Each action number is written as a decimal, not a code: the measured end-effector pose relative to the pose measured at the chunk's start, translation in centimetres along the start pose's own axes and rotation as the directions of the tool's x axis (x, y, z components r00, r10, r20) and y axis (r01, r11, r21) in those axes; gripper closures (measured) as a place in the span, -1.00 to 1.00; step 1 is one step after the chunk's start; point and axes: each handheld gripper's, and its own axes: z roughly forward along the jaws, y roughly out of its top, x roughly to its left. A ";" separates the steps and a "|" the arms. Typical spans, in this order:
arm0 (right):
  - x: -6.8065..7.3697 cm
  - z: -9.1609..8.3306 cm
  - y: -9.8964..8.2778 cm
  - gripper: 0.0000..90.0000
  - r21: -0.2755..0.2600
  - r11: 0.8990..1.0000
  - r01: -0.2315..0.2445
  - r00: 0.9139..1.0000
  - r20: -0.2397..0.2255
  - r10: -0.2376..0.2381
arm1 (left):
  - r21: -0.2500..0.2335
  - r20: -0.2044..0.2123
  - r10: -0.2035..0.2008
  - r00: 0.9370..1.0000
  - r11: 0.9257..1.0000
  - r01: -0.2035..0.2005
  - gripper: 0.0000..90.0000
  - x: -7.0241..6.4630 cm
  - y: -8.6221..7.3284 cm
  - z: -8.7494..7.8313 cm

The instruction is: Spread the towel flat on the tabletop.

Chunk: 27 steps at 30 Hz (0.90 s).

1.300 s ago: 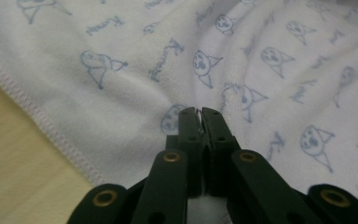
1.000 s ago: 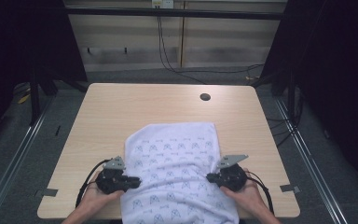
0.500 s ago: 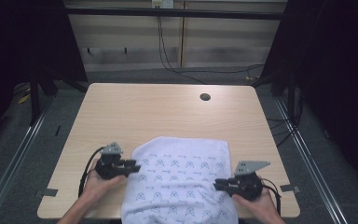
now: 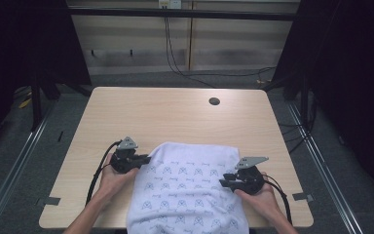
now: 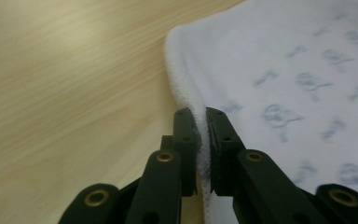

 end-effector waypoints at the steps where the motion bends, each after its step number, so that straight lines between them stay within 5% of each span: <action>1: 0.0 0.0 0.0 0.51 0.000 1.000 0.000 1.000 0.000 0.000 | 0.000 0.000 0.000 1.000 1.000 0.000 0.87 0.0 0.0 0.0; 2: 0.0 0.0 0.0 0.50 0.007 1.000 -0.002 1.000 0.004 0.002 | 0.002 0.062 0.052 0.997 0.999 -0.052 0.84 -1.7 0.2 -0.1; 4: 0.0 0.1 -0.1 0.48 0.002 1.000 -0.002 1.000 0.000 0.002 | 0.031 0.116 0.082 0.990 0.996 -0.086 0.74 -3.3 0.0 0.5; 6: 0.0 0.1 0.0 0.48 -0.004 1.000 -0.003 1.000 -0.004 0.003 | 0.057 0.138 0.103 0.985 0.992 -0.111 0.63 -4.0 -0.1 0.8; 7: 0.1 0.0 0.0 0.46 0.000 1.000 -0.006 1.000 -0.001 0.006 | 0.092 0.171 0.122 0.978 0.986 -0.139 0.54 -5.0 -0.4 1.4; 9: 0.0 -0.1 0.0 0.50 -0.002 1.000 0.001 1.000 -0.002 -0.001 | 0.088 0.174 0.151 0.973 0.982 -0.168 0.39 -5.5 -0.4 1.3; 10: 0.0 -0.1 0.0 0.50 -0.003 1.000 0.003 1.000 -0.007 -0.003 | 0.075 0.189 0.140 0.972 0.985 -0.157 0.36 -5.5 -0.3 1.1; 14: -0.1 -0.1 0.0 0.47 -0.002 1.000 0.000 1.000 0.003 0.000 | 0.025 0.122 0.075 0.990 0.997 -0.079 0.28 -4.0 0.2 0.7; 17: -0.2 0.1 0.0 0.46 -0.001 1.000 -0.010 1.000 0.004 0.010 | 0.022 0.101 0.025 0.995 0.999 -0.028 0.22 -2.8 0.8 1.8; 20: -0.3 0.0 0.1 0.45 -0.005 1.000 -0.007 1.000 0.008 0.007 | 0.018 0.121 0.028 0.992 0.999 -0.030 0.16 -2.8 1.3 2.4; 21: -0.3 0.0 0.1 0.45 -0.008 1.000 -0.007 1.000 0.005 0.007 | 0.030 0.165 0.026 0.986 0.999 -0.031 0.16 -3.0 1.5 3.0; 23: -0.4 -0.1 0.0 0.44 -0.008 1.000 -0.009 1.000 0.007 0.009 | 0.064 0.165 0.048 0.985 0.996 -0.059 0.25 -3.5 1.4 3.4; 27: -0.4 -0.2 0.0 0.43 -0.010 1.000 -0.011 1.000 0.008 0.011 | 0.098 0.195 0.046 0.980 0.993 -0.066 0.87 -3.6 0.7 3.9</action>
